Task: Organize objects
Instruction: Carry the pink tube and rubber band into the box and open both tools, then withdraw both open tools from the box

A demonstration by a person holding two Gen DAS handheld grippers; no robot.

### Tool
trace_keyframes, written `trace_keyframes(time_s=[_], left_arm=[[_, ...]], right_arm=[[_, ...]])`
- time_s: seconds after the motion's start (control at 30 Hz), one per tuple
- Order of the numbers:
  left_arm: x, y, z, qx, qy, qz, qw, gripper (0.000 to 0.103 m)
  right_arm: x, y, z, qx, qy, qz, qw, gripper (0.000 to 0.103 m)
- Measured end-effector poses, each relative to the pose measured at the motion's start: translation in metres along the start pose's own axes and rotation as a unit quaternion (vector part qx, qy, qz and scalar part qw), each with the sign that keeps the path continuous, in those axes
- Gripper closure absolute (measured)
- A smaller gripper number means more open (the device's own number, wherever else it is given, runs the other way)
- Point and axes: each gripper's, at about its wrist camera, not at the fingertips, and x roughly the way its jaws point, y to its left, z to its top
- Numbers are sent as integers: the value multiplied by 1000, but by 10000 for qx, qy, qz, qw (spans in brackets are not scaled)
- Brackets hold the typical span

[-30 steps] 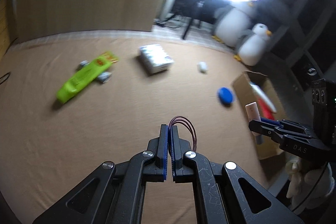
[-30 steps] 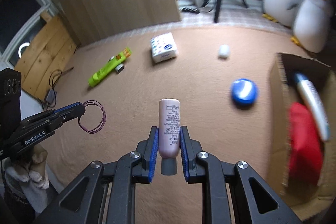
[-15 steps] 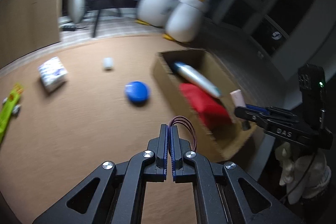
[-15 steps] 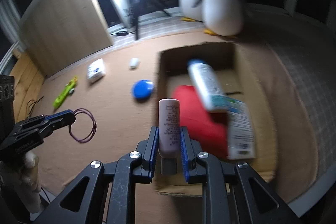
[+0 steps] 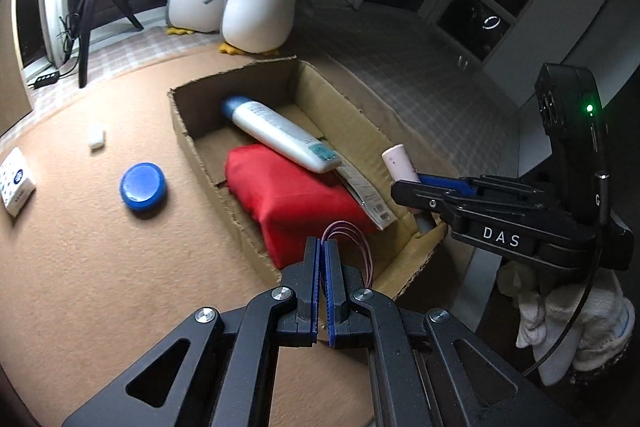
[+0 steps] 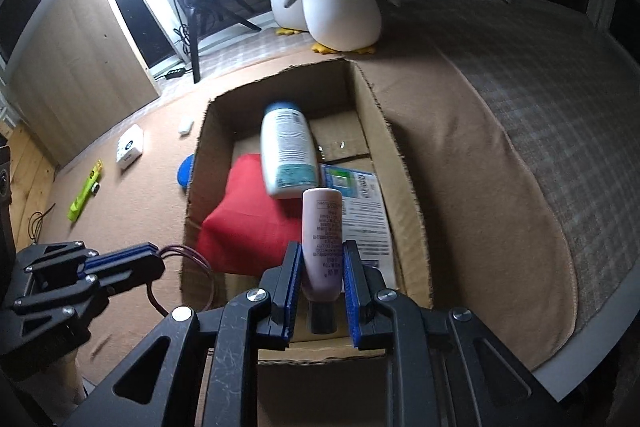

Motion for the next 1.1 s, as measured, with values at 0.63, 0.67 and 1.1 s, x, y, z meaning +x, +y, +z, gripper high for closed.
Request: trace_keyframes(time_s=[0.63, 0.67, 1.1], left_arm=[[-14, 27, -5, -284, -30, 47, 9996, 97], [-17, 31, -6, -318, -47, 77, 9995, 97], [-81, 139, -41, -1254, -365, 762, 9885, 98]], right_arm=[[-1, 9, 3, 57, -38, 90, 9999, 68], [-1, 12, 3, 51, -46, 100, 9999, 67], [9, 69, 7, -235, 8, 430, 9988, 63]])
